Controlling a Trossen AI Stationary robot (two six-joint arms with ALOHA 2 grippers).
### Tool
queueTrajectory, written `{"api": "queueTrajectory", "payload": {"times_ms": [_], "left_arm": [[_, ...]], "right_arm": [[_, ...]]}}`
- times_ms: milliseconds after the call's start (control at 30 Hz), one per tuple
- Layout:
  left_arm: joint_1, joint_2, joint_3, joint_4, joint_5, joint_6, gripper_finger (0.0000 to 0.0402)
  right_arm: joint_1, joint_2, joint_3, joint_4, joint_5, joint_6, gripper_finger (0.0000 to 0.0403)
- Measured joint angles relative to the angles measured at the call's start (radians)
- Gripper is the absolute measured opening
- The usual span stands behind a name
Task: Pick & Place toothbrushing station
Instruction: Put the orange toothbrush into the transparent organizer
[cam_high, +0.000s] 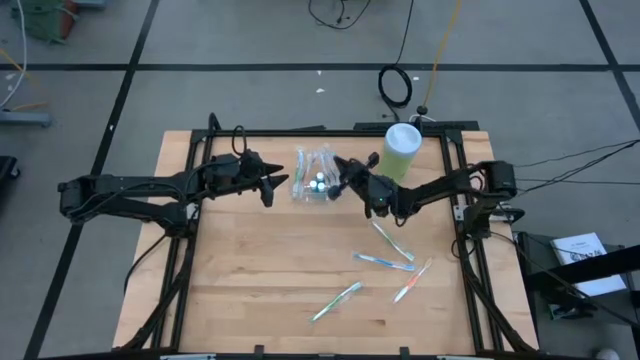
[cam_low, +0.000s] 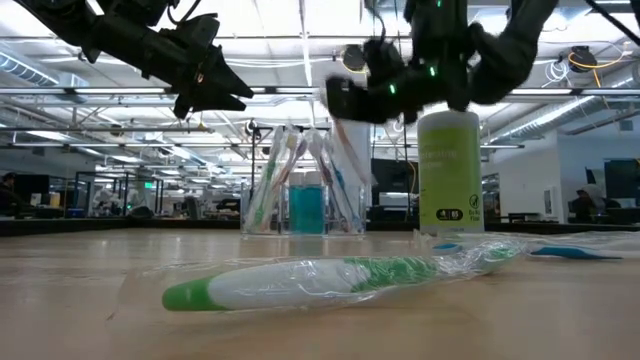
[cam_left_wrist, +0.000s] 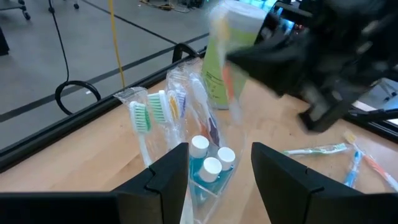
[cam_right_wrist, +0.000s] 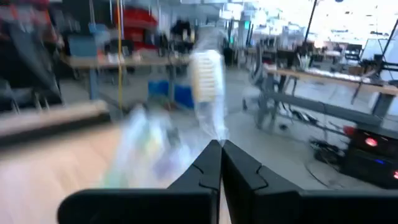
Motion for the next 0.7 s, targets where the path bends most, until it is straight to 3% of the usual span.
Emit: {"api": "queueTrajectory", "payload": {"times_ms": [233, 400, 500, 700], "left_arm": [[0.000, 0.000, 0.000, 0.004, 0.000, 0.018, 0.0182], [0.000, 0.000, 0.000, 0.008, -0.008, 0.018, 0.0182], [0.000, 0.000, 0.000, 0.008, -0.008, 0.018, 0.0182], [0.000, 0.000, 0.000, 0.008, -0.009, 0.017, 0.0182]], "right_arm": [[-0.038, 0.055, -0.037, 0.011, -0.029, 0.103, 0.0000], [-0.030, 0.033, -0.034, 0.192, -0.030, -0.001, 0.0000], [-0.030, 0.025, -0.032, 0.279, -0.096, 0.022, 0.0000], [-0.031, 0.028, -0.033, 0.071, -0.184, 0.139, 0.0000]]}}
